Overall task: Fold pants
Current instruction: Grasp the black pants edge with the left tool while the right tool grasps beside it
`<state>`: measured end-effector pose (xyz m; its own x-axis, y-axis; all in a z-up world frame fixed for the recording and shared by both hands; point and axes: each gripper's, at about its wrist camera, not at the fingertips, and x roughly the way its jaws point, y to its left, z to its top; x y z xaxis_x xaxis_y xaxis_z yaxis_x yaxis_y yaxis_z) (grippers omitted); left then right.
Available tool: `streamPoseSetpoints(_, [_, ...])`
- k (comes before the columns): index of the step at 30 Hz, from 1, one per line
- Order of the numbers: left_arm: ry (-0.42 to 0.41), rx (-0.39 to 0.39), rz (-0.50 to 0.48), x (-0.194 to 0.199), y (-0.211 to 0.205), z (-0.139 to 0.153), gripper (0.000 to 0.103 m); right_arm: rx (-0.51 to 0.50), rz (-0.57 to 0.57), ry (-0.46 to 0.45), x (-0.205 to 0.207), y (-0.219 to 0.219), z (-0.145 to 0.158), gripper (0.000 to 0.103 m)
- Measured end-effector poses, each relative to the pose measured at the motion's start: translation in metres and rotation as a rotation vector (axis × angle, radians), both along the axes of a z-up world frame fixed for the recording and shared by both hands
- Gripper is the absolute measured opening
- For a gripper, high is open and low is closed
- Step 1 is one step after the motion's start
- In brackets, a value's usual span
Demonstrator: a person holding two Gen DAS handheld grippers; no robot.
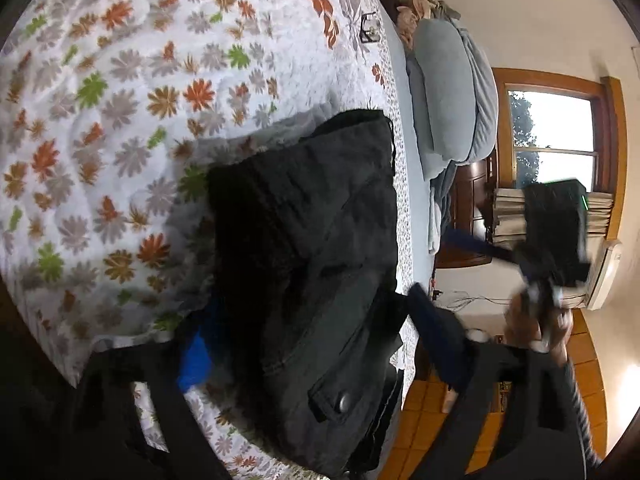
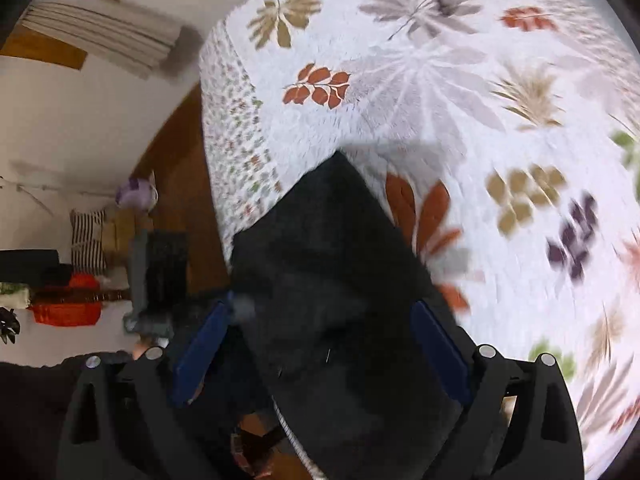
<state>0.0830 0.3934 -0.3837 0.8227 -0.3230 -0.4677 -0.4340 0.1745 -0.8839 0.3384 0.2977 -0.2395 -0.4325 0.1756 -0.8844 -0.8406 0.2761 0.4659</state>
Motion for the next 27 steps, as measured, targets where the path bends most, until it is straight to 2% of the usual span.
streamPoseSetpoints(2, [0.004, 0.0, 0.005, 0.001, -0.001, -0.002, 0.066, -0.019, 0.03, 0.002, 0.004, 0.017, -0.015, 0.094])
streamPoseSetpoints(6, [-0.013, -0.057, 0.03, -0.005, 0.004, -0.012, 0.063, -0.041, 0.092, 0.022, 0.007, 0.051, -0.042, 0.094])
streamPoseSetpoints(8, [-0.032, -0.093, 0.047, -0.004, 0.006, -0.018, 0.071, -0.05, 0.113, 0.028, 0.008, 0.062, -0.05, 0.094])
streamPoseSetpoints(11, [-0.056, -0.095, 0.035, 0.002, 0.007, -0.018, 0.083, -0.061, 0.152, 0.053, 0.005, 0.075, -0.061, 0.094])
streamPoseSetpoints(19, [-0.062, -0.117, 0.053, 0.01, 0.008, -0.019, 0.086, -0.148, 0.256, 0.097, -0.008, 0.092, -0.094, 0.093])
streamPoseSetpoints(20, [-0.06, -0.115, 0.051, 0.002, 0.006, -0.018, 0.083, -0.158, 0.268, 0.101, -0.012, 0.092, -0.098, 0.081])
streamPoseSetpoints(21, [-0.045, -0.109, 0.051, 0.002, 0.005, -0.017, 0.079, -0.165, 0.269, 0.106, -0.013, 0.093, -0.101, 0.064])
streamPoseSetpoints(22, [-0.028, -0.105, 0.056, 0.001, 0.006, -0.017, 0.068, -0.169, 0.266, 0.11, -0.013, 0.092, -0.103, 0.057])
streamPoseSetpoints(23, [-0.015, -0.11, 0.065, -0.001, 0.006, -0.018, 0.056, -0.168, 0.267, 0.103, -0.013, 0.091, -0.101, 0.044])
streamPoseSetpoints(24, [-0.007, -0.116, 0.074, -0.001, 0.008, -0.02, 0.049, -0.168, 0.267, 0.1, -0.013, 0.089, -0.098, 0.035])
streamPoseSetpoints(25, [-0.002, -0.125, 0.082, -0.003, 0.009, -0.021, 0.032, -0.167, 0.265, 0.098, -0.013, 0.087, -0.096, 0.031])
streamPoseSetpoints(27, [-0.006, -0.136, 0.086, -0.003, 0.01, -0.021, 0.026, -0.16, 0.261, 0.081, -0.012, 0.081, -0.085, 0.022])
